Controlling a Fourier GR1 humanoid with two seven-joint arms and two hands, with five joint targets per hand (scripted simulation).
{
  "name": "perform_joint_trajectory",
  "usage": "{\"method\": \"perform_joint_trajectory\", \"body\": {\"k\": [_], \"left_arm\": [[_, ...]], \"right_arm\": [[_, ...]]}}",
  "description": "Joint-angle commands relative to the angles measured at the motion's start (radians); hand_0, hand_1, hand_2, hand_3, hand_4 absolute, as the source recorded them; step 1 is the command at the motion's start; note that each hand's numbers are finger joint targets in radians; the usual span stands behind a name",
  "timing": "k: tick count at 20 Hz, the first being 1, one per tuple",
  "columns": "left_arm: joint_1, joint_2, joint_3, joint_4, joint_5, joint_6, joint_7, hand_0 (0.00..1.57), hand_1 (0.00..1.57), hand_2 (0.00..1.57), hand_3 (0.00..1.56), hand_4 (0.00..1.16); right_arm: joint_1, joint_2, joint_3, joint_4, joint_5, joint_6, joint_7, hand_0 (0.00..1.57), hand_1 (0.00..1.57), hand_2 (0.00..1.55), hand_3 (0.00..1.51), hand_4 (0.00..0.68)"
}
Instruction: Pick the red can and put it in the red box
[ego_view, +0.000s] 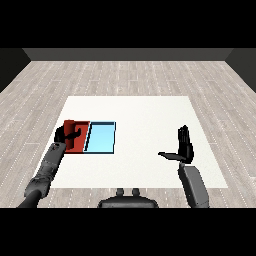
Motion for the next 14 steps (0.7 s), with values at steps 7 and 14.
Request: {"method": "perform_joint_trajectory", "body": {"k": [7, 14], "left_arm": [[-0.069, -0.019, 0.042, 0.310, -0.022, 0.001, 0.017, 0.76, 0.76, 0.76, 0.00, 0.67], [-0.138, 0.030, -0.088, 0.389, -0.163, -0.098, 0.098, 0.00, 0.00, 0.00, 0.00, 0.32]], "right_arm": [[0.009, 0.023, 0.024, -0.023, 0.046, -0.014, -0.048, 0.00, 0.00, 0.00, 0.00, 0.000], [0.038, 0.021, 0.022, -0.060, 0.024, 0.026, -0.070, 0.00, 0.00, 0.00, 0.00, 0.000]]}}
